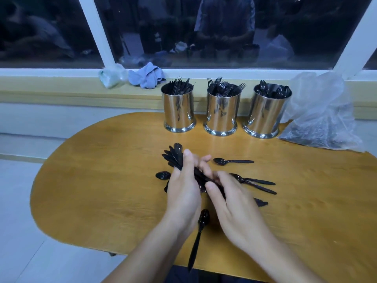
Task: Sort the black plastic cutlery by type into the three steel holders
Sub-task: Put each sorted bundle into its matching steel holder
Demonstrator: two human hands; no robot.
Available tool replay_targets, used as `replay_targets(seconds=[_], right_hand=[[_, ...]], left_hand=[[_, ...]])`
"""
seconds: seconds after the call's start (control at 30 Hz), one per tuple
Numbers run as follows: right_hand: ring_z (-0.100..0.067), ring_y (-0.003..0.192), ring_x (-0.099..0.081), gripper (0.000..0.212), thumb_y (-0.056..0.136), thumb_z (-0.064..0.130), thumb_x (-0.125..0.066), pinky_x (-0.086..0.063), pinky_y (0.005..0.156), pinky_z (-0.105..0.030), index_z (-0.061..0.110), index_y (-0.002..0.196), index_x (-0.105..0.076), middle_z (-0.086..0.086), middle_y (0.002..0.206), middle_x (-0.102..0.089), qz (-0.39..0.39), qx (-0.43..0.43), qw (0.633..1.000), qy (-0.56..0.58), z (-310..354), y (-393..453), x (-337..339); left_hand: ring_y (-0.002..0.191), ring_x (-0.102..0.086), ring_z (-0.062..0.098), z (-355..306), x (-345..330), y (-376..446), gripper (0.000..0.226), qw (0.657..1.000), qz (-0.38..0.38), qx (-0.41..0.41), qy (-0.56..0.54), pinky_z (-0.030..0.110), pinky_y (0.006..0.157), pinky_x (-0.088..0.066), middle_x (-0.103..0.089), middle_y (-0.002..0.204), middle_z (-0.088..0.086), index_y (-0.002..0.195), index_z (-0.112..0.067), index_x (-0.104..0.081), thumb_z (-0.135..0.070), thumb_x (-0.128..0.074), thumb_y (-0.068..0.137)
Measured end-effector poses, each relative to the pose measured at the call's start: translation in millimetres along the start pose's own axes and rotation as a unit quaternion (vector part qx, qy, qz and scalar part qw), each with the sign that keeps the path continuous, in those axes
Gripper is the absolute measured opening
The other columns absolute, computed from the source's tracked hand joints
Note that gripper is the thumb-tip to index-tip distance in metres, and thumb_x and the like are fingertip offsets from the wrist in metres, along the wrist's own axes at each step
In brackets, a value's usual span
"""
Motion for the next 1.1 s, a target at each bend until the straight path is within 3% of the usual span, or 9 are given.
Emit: replay_targets(seconds=[0.13, 0.2, 0.27, 0.37, 0.47, 0.6, 0.8, 0.9, 1.1], right_hand=[[-0.005, 0.065, -0.048, 0.024, 0.114, 0.039, -0.052, -0.037, 0.059, -0.026, 0.045, 0.091, -0.054, 0.013, 0.076, -0.057, 0.066, -0.033, 0.99, 0.122, 4, 1, -15], [-0.007, 0.064, -0.045, 0.03, 0.115, 0.04, -0.05, -0.037, 0.06, -0.03, 0.043, 0.085, -0.051, 0.008, 0.073, -0.052, 0.054, -0.024, 0.993, 0.106, 1, 4, -11], [-0.014, 0.063, -0.043, 0.031, 0.115, 0.046, -0.043, -0.037, 0.061, -0.037, 0.035, 0.086, -0.046, 0.004, 0.07, -0.048, 0.053, -0.019, 0.997, 0.051, -8, 9, -8], [-0.02, 0.063, -0.04, 0.038, 0.115, 0.055, -0.031, -0.035, 0.058, -0.042, 0.031, 0.085, -0.035, 0.003, 0.07, -0.044, 0.066, -0.004, 0.997, -0.027, -9, 22, -6], [-0.027, 0.066, -0.046, 0.038, 0.115, 0.053, -0.03, -0.041, 0.061, -0.051, 0.028, 0.089, -0.038, -0.005, 0.074, -0.05, 0.097, 0.015, 0.995, -0.017, -4, 45, -10], [-0.019, 0.066, -0.05, 0.034, 0.116, 0.053, -0.037, -0.046, 0.066, -0.052, 0.03, 0.094, -0.048, 0.003, 0.074, -0.053, 0.133, 0.018, 0.99, 0.035, 0, 89, -18], [0.0, 0.105, -0.069, 0.033, 0.107, 0.064, -0.048, -0.06, 0.099, -0.037, 0.043, 0.126, -0.065, 0.017, 0.116, -0.072, 0.067, -0.074, 0.989, 0.109, -27, 195, -23], [-0.003, 0.128, -0.061, 0.06, 0.104, 0.056, -0.063, -0.052, 0.114, -0.039, 0.031, 0.157, -0.048, 0.015, 0.148, -0.058, 0.057, -0.1, 0.992, 0.042, -48, 246, -34], [-0.024, 0.154, -0.041, 0.097, 0.099, 0.055, -0.072, -0.041, 0.123, -0.043, 0.018, 0.171, -0.019, -0.002, 0.173, -0.033, 0.021, -0.133, 0.991, -0.005, -63, 305, -62]], left_hand=[[0.122, -0.069, 0.009, 2, 3, -4, 0.057, 0.994, -0.005, 0.015, 0.107, 0.034, 0.101, -0.052, -0.075, 0.13, -0.008, 0.1, -0.031, -0.082, -0.071, -0.042, 0.11], [0.102, -0.065, 0.006, -5, 12, 6, 0.048, 0.982, 0.02, 0.018, 0.188, 0.02, 0.087, -0.047, -0.07, 0.104, -0.016, 0.103, -0.024, -0.075, -0.066, -0.051, 0.11], [0.078, -0.052, 0.01, -13, 20, 23, 0.038, 0.972, 0.079, 0.024, 0.219, 0.023, 0.076, -0.044, -0.054, 0.081, -0.015, 0.106, -0.017, -0.069, -0.055, -0.064, 0.109], [0.067, -0.044, 0.009, -22, 32, 40, 0.028, 0.983, 0.119, 0.054, 0.128, 0.022, 0.064, -0.042, -0.057, 0.08, -0.01, 0.126, -0.016, -0.077, -0.032, -0.077, 0.103], [0.072, -0.054, 0.009, -28, 33, 51, 0.021, 0.991, 0.109, 0.055, 0.051, 0.022, 0.067, -0.051, -0.07, 0.101, 0.005, 0.119, -0.008, -0.075, -0.023, -0.075, 0.104], [0.067, -0.05, 0.013, -50, 44, 87, 0.033, 0.98, 0.039, -0.015, 0.193, 0.029, 0.068, -0.046, -0.067, 0.083, 0.008, 0.109, 0.002, -0.074, -0.027, -0.06, 0.115], [0.065, -0.048, 0.017, -136, 51, 202, 0.027, 0.965, -0.005, -0.13, 0.227, 0.034, 0.062, -0.036, -0.069, 0.086, 0.021, 0.088, -0.008, -0.077, -0.018, -0.062, 0.108], [0.065, -0.051, 0.02, -196, 39, 262, 0.027, 0.939, -0.026, -0.217, 0.266, 0.032, 0.06, -0.04, -0.073, 0.078, 0.015, 0.085, -0.013, -0.074, -0.019, -0.061, 0.108], [0.065, -0.062, 0.015, -220, 13, 355, 0.008, 0.874, -0.019, -0.288, 0.39, 0.023, 0.059, -0.048, -0.08, 0.089, 0.002, 0.108, -0.012, -0.059, -0.018, -0.056, 0.11]])
Point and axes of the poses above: each hand's wrist, its own y-axis towards the middle knuckle, its own x-axis out of the back of the hand, z = x × y, the point moved 6 cm from there along y, towards the middle knuckle
